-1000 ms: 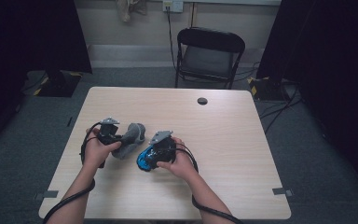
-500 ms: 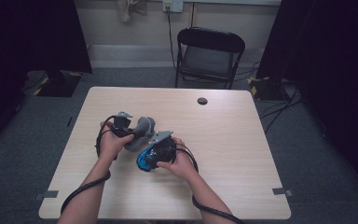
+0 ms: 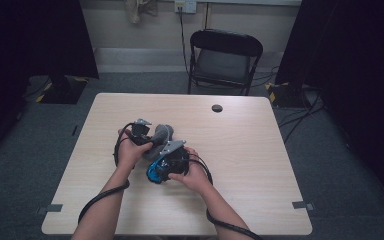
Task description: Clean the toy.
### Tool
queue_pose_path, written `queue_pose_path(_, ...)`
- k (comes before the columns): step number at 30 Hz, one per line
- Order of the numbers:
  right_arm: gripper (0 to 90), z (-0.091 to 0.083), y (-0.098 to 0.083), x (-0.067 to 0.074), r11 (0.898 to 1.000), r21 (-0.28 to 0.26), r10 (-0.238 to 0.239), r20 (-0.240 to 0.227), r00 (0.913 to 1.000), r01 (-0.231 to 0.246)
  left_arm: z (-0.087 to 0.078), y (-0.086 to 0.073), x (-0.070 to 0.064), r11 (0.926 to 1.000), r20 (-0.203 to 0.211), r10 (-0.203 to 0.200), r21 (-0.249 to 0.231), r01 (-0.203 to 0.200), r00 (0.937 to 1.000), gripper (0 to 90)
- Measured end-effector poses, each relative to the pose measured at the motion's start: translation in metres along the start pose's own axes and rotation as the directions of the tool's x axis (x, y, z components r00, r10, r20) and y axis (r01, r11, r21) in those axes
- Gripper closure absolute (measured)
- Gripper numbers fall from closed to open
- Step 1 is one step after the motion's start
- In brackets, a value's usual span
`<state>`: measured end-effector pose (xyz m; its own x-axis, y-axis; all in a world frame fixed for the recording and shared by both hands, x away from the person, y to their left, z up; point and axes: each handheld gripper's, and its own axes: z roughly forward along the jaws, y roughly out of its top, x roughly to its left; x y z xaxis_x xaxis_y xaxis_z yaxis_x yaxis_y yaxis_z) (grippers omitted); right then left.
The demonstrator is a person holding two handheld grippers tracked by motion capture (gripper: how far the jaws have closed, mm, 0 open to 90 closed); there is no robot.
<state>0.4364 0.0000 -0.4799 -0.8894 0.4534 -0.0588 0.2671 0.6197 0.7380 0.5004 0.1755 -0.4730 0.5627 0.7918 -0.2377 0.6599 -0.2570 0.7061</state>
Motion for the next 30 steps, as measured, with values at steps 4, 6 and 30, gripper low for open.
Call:
queue_pose_path(4, 13.3, 0.0, 0.0, 0.0, 1.0, 0.0, -0.001, 0.001, 1.0, 0.001, 0.009, -0.002, -0.002, 0.9999, -0.008, 0.005, 0.013, -0.005, 1.0, 71.4)
queue_pose_path(6, 13.3, 0.0, 0.0, 0.0, 1.0, 0.001, 0.0, 0.002, 1.0, 0.0, 0.013, -0.004, -0.004, 0.9995, -0.004, 0.016, 0.028, -0.016, 0.9999, 71.3)
queue_pose_path(30, 13.3, 0.0, 0.0, -0.001, 1.0, -0.003, -0.002, -0.007, 1.0, 0.002, 0.011, -0.015, -0.007, 0.9992, 0.055, 0.007, 0.04, -0.009, 0.9985, 71.6)
